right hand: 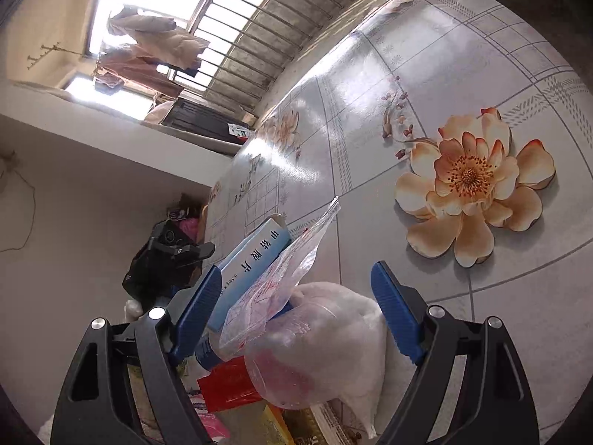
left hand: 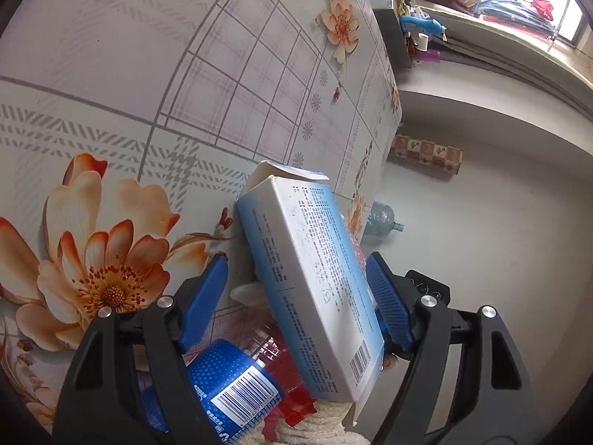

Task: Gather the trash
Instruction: 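Lift the box with the left tool while the right tool grasps the clear plastic bag, then carry the medicine box and plastic bag over the blue wastebasket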

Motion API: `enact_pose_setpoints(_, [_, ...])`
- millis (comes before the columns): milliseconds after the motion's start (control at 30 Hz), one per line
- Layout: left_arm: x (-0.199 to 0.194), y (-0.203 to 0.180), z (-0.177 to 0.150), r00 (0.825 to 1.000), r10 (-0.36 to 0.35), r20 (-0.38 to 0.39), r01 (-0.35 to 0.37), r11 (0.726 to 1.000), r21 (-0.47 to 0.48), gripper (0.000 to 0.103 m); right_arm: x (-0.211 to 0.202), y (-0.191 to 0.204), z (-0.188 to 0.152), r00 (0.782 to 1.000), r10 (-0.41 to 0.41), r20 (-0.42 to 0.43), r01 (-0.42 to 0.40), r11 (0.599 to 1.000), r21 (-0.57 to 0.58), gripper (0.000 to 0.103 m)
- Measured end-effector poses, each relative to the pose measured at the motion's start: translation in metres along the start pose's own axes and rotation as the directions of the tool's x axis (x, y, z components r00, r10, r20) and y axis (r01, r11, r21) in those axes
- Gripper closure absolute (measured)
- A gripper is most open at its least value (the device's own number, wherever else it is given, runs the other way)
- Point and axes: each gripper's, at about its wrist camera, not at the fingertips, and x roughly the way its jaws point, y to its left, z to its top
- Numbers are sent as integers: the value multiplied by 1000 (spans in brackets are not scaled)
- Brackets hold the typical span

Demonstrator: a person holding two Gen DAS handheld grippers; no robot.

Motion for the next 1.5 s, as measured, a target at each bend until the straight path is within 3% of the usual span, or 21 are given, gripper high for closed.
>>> enact_pose_setpoints(67, [3, 1, 0, 1000, -10, -7, 10, 1000, 10, 32, 10, -4, 2, 999, 11, -32, -11, 1000, 19, 31])
enact_pose_setpoints(200, [4, -3, 3, 1000, -19, -13, 19, 999, 44, 45, 22, -8, 6, 997, 38, -70, -35, 998, 44, 41])
enact_pose_setpoints(367, [4, -15, 3, 999, -36, -8, 37, 995, 97, 63, 26, -4, 7, 994, 62, -87, -57, 997, 53, 63])
enact_pose_setpoints(467, [2, -19, 2, 998, -62, -5, 62, 991, 120, 66, 22, -3, 10, 993, 87, -78, -83, 995, 60, 76])
enact_pose_setpoints(667, [-4, -33, -1, 993, -116, 14, 112, 981, 159, 72, 13, 2, 12, 990, 132, -48, -129, 989, 66, 92])
enact_pose_setpoints(867, [-16, -62, -11, 985, -164, 45, 149, 959, 241, 74, -3, 16, 15, 987, 158, 13, -159, 986, 43, 96])
enact_pose_setpoints(1100, [-39, -103, -33, 979, -187, 87, 144, 920, 364, 75, -42, 29, 15, 978, 181, 103, -183, 983, 7, 96])
enact_pose_setpoints(1267, [-50, -133, -56, 975, -180, 132, 100, 882, 460, 75, -76, 34, 10, 969, 177, 172, -177, 984, -19, 96])
enact_pose_setpoints(1500, [-46, -173, -104, 976, -179, 123, 77, 816, 573, 75, -150, 30, -16, 943, 117, 312, -106, 993, -51, 96])
